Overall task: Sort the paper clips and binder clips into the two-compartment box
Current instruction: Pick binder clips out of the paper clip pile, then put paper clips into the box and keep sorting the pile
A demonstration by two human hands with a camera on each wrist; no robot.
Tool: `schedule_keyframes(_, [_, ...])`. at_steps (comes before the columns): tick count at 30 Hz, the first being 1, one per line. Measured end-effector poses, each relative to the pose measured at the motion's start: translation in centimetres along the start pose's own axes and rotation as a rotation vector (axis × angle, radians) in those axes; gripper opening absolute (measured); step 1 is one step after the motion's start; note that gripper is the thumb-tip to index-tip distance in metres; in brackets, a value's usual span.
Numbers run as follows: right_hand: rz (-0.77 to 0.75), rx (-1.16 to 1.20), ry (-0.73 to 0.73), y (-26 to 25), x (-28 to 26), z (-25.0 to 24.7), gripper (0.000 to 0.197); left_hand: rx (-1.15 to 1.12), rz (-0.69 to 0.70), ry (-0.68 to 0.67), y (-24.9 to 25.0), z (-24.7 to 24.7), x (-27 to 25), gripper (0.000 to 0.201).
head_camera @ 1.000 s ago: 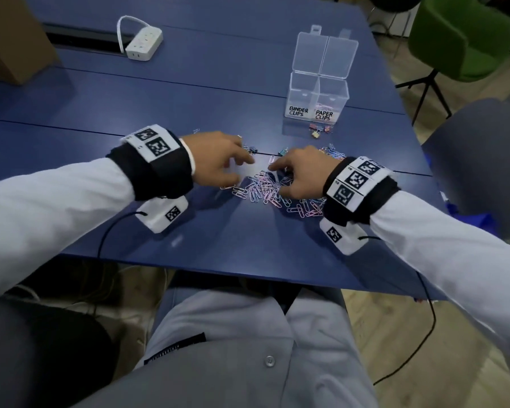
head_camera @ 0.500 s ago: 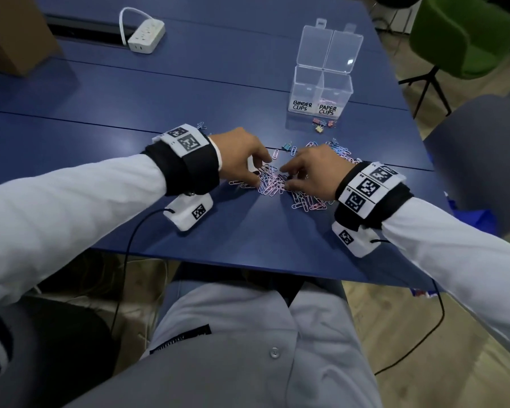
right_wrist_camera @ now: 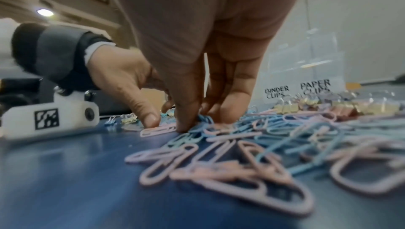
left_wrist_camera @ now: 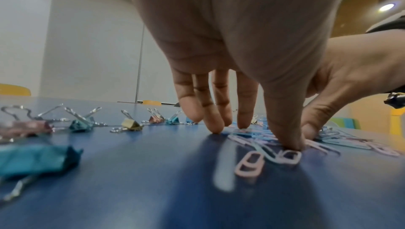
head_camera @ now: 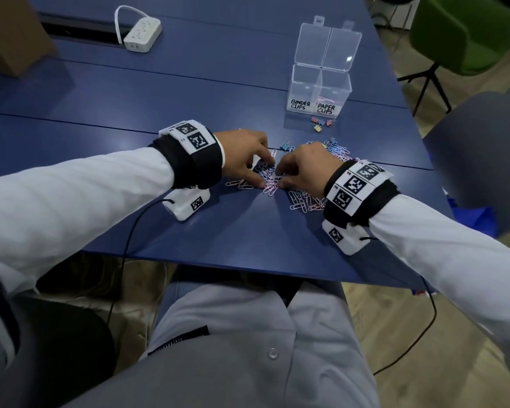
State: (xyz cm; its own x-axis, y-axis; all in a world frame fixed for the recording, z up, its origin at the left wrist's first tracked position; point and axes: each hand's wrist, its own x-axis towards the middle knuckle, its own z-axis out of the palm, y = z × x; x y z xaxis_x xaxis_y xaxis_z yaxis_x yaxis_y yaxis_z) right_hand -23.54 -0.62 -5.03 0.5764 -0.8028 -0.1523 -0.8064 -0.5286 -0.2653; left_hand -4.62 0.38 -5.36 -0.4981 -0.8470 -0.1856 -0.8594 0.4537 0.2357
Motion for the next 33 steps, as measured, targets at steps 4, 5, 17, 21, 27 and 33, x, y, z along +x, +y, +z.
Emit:
schedule_keyframes(4, [0.028, 0.045, 0.004, 0.4, 0.3, -0.2, 0.025, 0.057, 0.051, -0.004, 0.5, -0.3, 0.3, 0.038])
schedule_keyframes(5, [0.029, 0.047, 0.006, 0.5, 0.3, -0.2, 0.024, 0.079, 0.057, 0.001, 0.7, -0.3, 0.5, 0.034])
schedule_keyframes(17, [0.14, 0.418, 0.194, 4.3, 0.3, -7.0, 0.011, 0.12, 0.025, 0.04, 1.1, -1.6, 1.7, 0.019])
schedule_keyframes(21, [0.237, 0.449, 0.337, 7.8, 3.2, -10.4, 0.01, 0.038, -0.029, 0.157, 0.3, -3.9, 2.1, 0.022])
schedule_keyframes(27, [0.397, 0.475, 0.407, 11.0, 9.5, -12.1, 0.01, -0.018, -0.078, 0.4, -0.6, -10.5, 6.2, 0.027])
schedule_keyframes(33, [0.411, 0.413, 0.452, 11.9, 12.3, -10.6, 0.016, -0.038, -0.155, 0.454, -0.8, -13.4, 13.3, 0.024])
